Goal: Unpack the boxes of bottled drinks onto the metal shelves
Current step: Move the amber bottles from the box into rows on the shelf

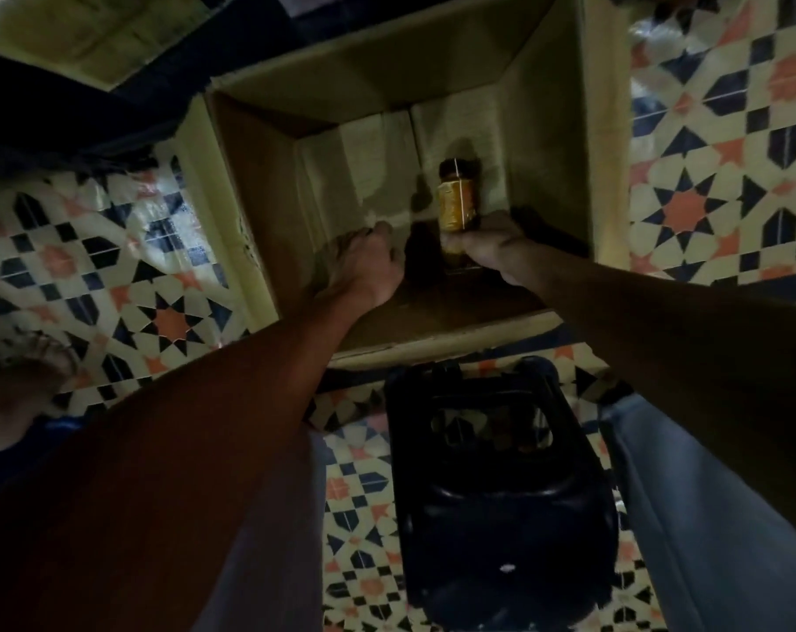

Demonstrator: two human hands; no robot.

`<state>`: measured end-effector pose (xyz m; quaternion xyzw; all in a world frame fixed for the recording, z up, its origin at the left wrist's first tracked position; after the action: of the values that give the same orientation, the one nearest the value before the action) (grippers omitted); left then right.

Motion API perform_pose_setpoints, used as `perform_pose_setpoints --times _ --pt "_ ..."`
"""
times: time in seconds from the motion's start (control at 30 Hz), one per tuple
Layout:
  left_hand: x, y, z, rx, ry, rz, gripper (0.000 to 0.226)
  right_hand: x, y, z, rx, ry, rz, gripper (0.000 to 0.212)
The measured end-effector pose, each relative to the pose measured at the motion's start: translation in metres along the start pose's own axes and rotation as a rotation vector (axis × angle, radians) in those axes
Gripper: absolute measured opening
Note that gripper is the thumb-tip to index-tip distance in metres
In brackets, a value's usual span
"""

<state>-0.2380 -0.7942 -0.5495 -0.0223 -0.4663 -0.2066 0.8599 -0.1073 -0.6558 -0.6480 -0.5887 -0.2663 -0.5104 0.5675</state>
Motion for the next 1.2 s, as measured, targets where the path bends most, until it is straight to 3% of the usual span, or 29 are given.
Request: perform_pose_setpoints --times 0.1,0.2,0.27,0.37,0.47,0.57,0.8,0.9,1.2 --pt "0.031 0.014 0.02 0.398 -0.123 0.134 0.046 0.043 -0.016 -0.009 -0.101 -0.119 0.042 0.033" --pt "0.071 0.032 0.045 0.767 -0.296 0.256 0.056 0.102 -0.041 -0.014 -0.306 -0.177 0.062 0.041" --pt "0.102 0.04 0.065 0.877 -0.359 0.275 0.046 0.145 -0.064 -0.013 -0.323 -0.249 0.118 0.055" --pt "0.146 0.043 0.092 0.884 -0.378 0.258 0.031 0.21 -0.087 -0.004 -0.35 -0.299 0.166 0.059" --pt "0.189 0.047 0.117 0.839 -0.403 0.216 0.056 0.272 -0.102 0.011 -0.365 -0.258 0.171 0.067" --pt "0.246 0.061 0.154 0.795 -0.379 0.171 0.074 0.337 -0.13 0.022 -0.273 -0.213 0.258 0.062" --pt "0.373 0.086 0.234 0.852 -0.247 0.117 0.04 0.485 -0.19 0.048 -0.289 -0.162 0.309 0.04" --pt "0.428 0.095 0.265 0.863 -0.154 0.061 0.04 0.553 -0.216 0.061 -0.349 -0.196 0.363 0.026" --pt "0.545 0.109 0.326 0.869 -0.015 -0.133 0.031 0.678 -0.263 0.074 -0.232 -0.098 0.415 0.027"
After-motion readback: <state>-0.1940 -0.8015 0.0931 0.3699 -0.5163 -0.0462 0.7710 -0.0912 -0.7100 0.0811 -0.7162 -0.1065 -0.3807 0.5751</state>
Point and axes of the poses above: each hand's wrist, its own x-axis away from the middle knuckle, its own z-axis out of the back of the hand, y = z × x, the point moved 4 cm from there along -x, towards the middle knuckle, and after that the axes turned 8 degrees about z, right-handed, at the moved point
